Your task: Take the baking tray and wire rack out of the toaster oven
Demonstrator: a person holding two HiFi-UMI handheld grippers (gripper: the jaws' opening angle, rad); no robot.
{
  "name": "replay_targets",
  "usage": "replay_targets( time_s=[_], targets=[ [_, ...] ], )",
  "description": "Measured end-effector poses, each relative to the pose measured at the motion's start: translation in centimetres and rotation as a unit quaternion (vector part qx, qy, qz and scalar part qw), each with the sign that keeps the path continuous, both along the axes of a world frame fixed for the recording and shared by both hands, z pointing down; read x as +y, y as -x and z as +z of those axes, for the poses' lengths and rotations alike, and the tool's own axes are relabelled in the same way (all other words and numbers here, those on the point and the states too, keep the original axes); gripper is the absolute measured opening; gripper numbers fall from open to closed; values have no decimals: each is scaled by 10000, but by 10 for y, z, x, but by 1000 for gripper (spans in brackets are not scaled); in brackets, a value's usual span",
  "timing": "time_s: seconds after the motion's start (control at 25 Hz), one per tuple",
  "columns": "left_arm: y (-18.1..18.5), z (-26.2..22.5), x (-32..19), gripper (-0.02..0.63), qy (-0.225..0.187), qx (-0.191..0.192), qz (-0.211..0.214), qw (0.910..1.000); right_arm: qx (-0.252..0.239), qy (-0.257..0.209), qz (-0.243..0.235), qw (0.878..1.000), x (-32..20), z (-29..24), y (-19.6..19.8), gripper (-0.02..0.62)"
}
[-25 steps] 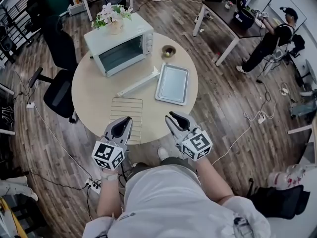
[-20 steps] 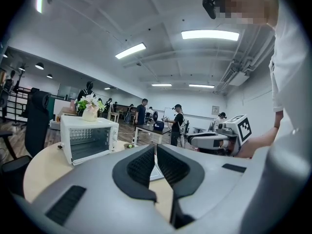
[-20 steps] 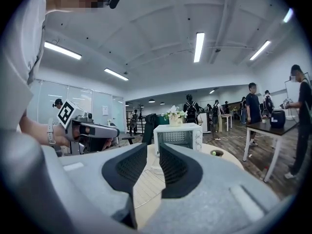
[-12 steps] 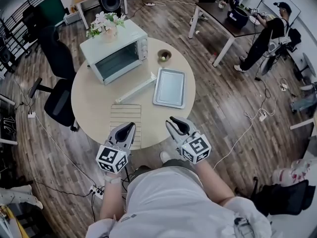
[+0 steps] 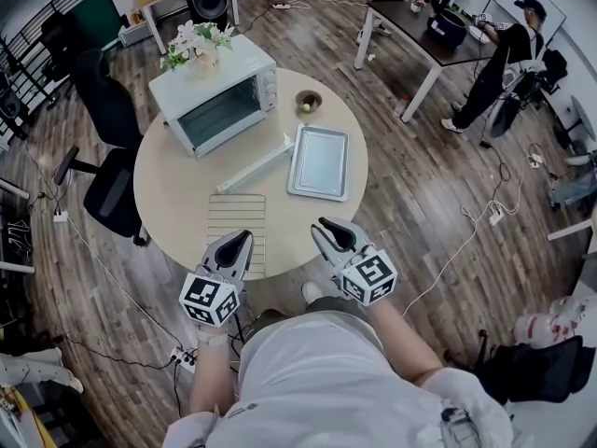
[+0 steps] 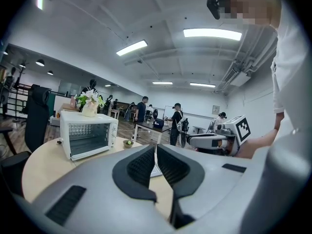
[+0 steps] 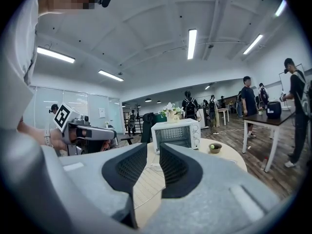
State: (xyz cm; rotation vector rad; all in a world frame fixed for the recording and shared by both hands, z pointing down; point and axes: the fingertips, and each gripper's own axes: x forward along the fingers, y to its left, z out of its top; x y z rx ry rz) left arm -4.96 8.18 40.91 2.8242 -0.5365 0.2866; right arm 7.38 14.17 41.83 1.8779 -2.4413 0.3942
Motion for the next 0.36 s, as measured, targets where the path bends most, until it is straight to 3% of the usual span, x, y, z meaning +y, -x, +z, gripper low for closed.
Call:
replay_targets(
  time_s=[0.36],
  targets=[
    [13,12,-3,0,139,-14,-150,9998,-52,101,-19,9999,-2,9,5,85]
  ],
)
